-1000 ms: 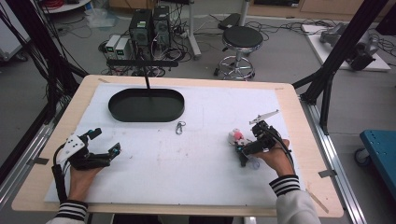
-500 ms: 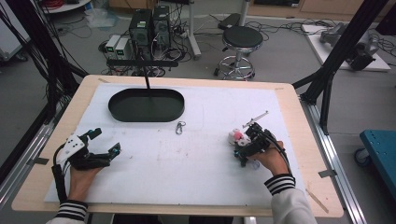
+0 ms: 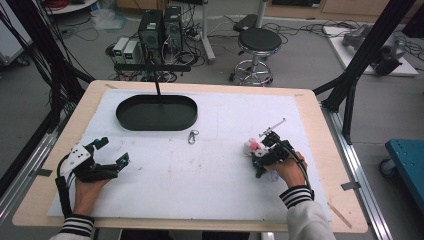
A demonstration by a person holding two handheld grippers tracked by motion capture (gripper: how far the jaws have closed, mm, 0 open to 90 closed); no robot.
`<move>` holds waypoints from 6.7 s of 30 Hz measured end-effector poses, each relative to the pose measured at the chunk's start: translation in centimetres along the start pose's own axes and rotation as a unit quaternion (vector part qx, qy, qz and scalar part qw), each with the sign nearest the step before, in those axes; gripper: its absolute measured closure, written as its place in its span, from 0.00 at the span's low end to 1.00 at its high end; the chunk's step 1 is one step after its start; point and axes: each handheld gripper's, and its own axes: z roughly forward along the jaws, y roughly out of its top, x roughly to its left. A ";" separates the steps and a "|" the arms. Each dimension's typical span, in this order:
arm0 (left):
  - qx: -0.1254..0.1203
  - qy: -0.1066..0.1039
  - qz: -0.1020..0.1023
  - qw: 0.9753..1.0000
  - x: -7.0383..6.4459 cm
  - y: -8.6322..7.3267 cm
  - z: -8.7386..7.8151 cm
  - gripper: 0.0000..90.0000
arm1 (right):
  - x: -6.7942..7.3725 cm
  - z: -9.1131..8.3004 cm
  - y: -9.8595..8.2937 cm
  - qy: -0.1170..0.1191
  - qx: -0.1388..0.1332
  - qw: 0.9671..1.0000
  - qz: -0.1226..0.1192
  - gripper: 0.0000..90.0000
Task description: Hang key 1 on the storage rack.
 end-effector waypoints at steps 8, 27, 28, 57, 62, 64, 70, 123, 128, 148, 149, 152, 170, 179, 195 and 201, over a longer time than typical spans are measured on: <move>0.002 0.000 0.000 1.000 0.0 0.0 0.0 0.02 | -0.1 -0.1 0.0 0.000 -0.002 1.000 -0.006 0.45; 0.004 -0.030 0.001 1.000 0.8 1.3 -0.2 0.02 | 1.0 -1.8 0.5 0.037 -0.100 0.993 -0.050 0.45; 0.006 -0.036 -0.002 0.999 0.9 1.6 -0.1 0.02 | 1.2 -1.9 0.6 0.040 -0.108 0.992 -0.051 0.45; 0.051 -0.197 0.030 0.979 -0.1 8.7 5.1 0.02 | 5.1 -4.1 5.6 0.135 -0.236 0.950 -0.154 0.45; 0.054 -0.220 0.034 0.973 -0.5 9.6 6.0 0.02 | 5.7 -4.6 6.5 0.149 -0.249 0.942 -0.170 0.45; 0.069 -0.233 0.037 0.969 -0.9 10.2 6.8 0.02 | 5.8 -4.7 6.9 0.153 -0.255 0.938 -0.177 0.44; 0.077 -0.252 0.041 0.964 -1.5 11.1 8.1 0.02 | 6.6 -4.7 7.8 0.163 -0.252 0.935 -0.191 0.44; 0.120 -0.416 0.106 0.895 -8.0 14.4 14.5 0.18 | 10.5 -3.9 11.9 0.234 -0.260 0.883 -0.311 0.44; 0.120 -0.417 0.106 0.894 -7.8 14.5 14.5 0.32 | 10.7 -3.8 11.9 0.235 -0.259 0.883 -0.314 0.44; 0.115 -0.450 0.105 0.880 -7.8 14.7 14.2 0.58 | 10.9 -3.7 11.9 0.244 -0.259 0.877 -0.324 0.43; 0.114 -0.449 0.105 0.880 -7.8 14.7 14.2 0.58 | 10.9 -3.7 11.9 0.246 -0.260 0.877 -0.322 0.43; 0.110 -0.441 0.109 0.884 -7.9 14.9 14.1 0.59 | 11.0 -3.8 11.9 0.242 -0.266 0.876 -0.322 0.39; 0.112 -0.394 0.100 0.907 -6.9 15.7 13.3 0.59 | 11.0 -4.7 11.3 0.196 -0.311 0.893 -0.258 0.01; 0.099 -0.342 0.097 0.929 -5.5 16.6 12.4 0.59 | 9.1 -6.2 8.6 0.147 -0.344 0.905 -0.205 0.01; 0.085 -0.241 0.090 0.962 -2.6 17.6 10.5 0.59 | 5.4 -8.5 0.9 0.046 -0.393 0.910 -0.121 0.01; 0.084 -0.211 0.081 0.970 -1.5 17.7 10.2 0.59 | 4.4 -8.7 -1.5 0.020 -0.407 0.908 -0.095 0.01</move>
